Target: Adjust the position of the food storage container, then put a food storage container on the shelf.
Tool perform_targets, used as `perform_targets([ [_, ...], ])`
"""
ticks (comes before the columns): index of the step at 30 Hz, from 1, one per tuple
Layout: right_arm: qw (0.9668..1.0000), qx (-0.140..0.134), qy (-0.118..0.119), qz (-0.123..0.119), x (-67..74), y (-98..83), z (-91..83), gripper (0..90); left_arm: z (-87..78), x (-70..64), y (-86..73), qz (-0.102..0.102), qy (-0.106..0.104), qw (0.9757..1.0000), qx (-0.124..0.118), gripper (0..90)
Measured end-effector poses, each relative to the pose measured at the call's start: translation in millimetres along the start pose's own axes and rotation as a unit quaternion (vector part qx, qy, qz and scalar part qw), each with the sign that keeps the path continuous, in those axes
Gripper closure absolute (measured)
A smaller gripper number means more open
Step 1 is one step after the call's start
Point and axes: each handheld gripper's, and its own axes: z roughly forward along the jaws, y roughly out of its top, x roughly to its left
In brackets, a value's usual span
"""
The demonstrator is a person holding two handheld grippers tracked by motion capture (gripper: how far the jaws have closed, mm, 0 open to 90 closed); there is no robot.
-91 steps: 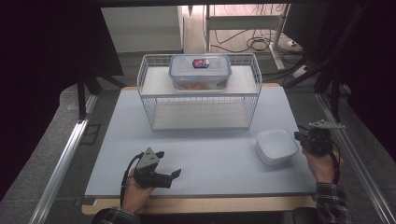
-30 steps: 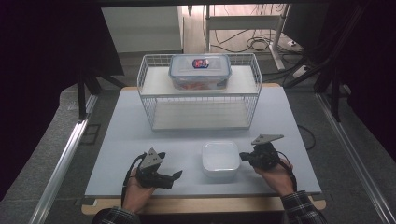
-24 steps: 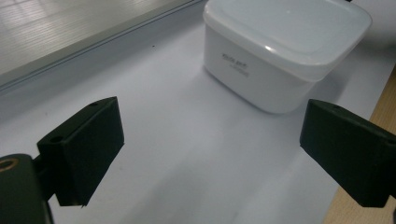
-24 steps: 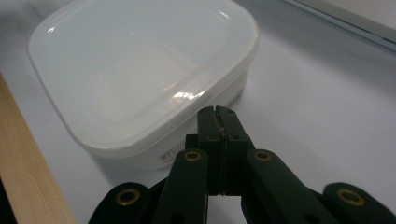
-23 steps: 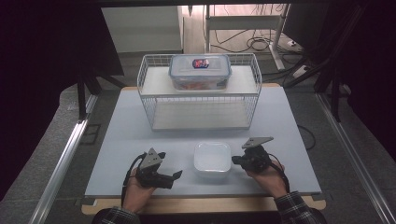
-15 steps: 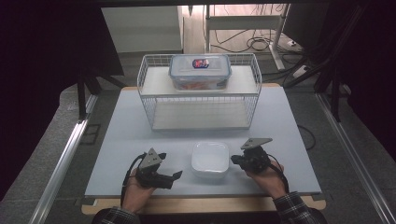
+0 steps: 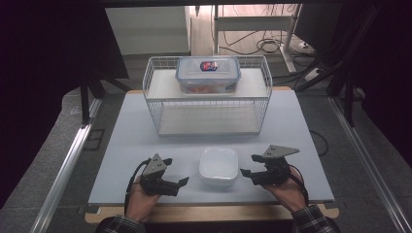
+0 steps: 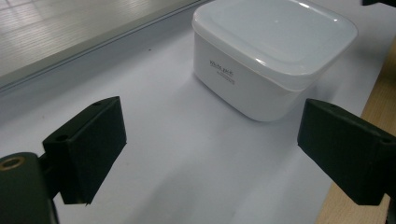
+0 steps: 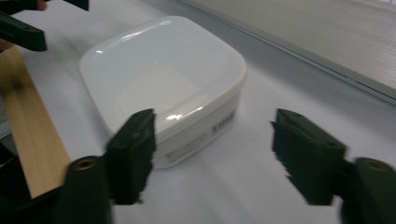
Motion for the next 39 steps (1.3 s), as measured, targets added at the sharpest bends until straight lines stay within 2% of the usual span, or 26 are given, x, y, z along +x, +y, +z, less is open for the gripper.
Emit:
perform_targets([
  [4, 0.9998, -0.008, 0.012, -0.015, 7.2, -2.8, 1.5, 9.9, 0.2, 0.6, -0.7, 0.001, 0.000, 1.0000, 0.001, 5.9],
  [7, 0.9997, -0.005, 0.012, -0.021, 9.9, -3.4, 3.8, 7.6, 0.6, 1.2, -1.0, -0.004, 0.000, 1.0000, 0.003, 5.6],
  [10, 0.9999, 0.001, 0.008, -0.014, 8.3, -4.7, 5.9, 5.9, 0.5, 0.7, 0.0, -0.007, 0.001, 0.9999, 0.008, 5.5],
  [15, 0.9998, 0.008, -0.009, -0.018, 5.5, -4.7, 7.5, 2.5, 2.3, -0.1, 4.8, -0.023, 0.012, 0.9991, 0.033, 3.7],
  [18, 0.9998, 0.012, -0.010, -0.009, 5.3, -2.6, 8.1, 2.0, 2.9, 2.7, 8.8, -0.042, -0.010, 0.9985, 0.033, 4.0],
  [21, 0.9996, 0.026, -0.009, 0.001, 6.1, 0.6, 8.6, 1.4, 4.7, 3.4, 15.5, -0.043, -0.022, 0.9983, 0.033, 4.9],
  [24, 0.9989, 0.043, -0.014, 0.009, 7.1, 3.9, 8.3, 6.7, 8.6, 2.6, 26.0, -0.037, -0.038, 0.9982, 0.027, 9.7],
  [25, 0.9987, 0.044, -0.012, 0.020, 6.7, 5.8, 8.0, 10.3, 9.7, 2.1, 28.7, -0.033, -0.041, 0.9983, 0.026, 11.8],
  [27, 0.9987, 0.041, -0.002, 0.032, 5.3, 8.6, 6.4, 15.3, 13.2, 0.8, 35.7, -0.025, -0.047, 0.9983, 0.025, 15.1],
  [31, 0.9991, 0.028, -0.004, 0.031, 2.9, 14.7, 3.5, 25.8, 23.2, -0.6, 45.4, -0.018, -0.054, 0.9980, 0.026, 19.6],
  [35, 0.9982, 0.039, 0.008, 0.046, -2.1, 16.3, 9.5, 28.1, 36.8, -1.0, 51.9, -0.018, -0.060, 0.9973, 0.039, 22.5],
  [39, 0.9968, 0.048, 0.024, 0.058, -2.4, 17.5, 18.2, 27.4, 51.0, -0.3, 56.2, -0.009, -0.056, 0.9967, 0.058, 23.0],
])
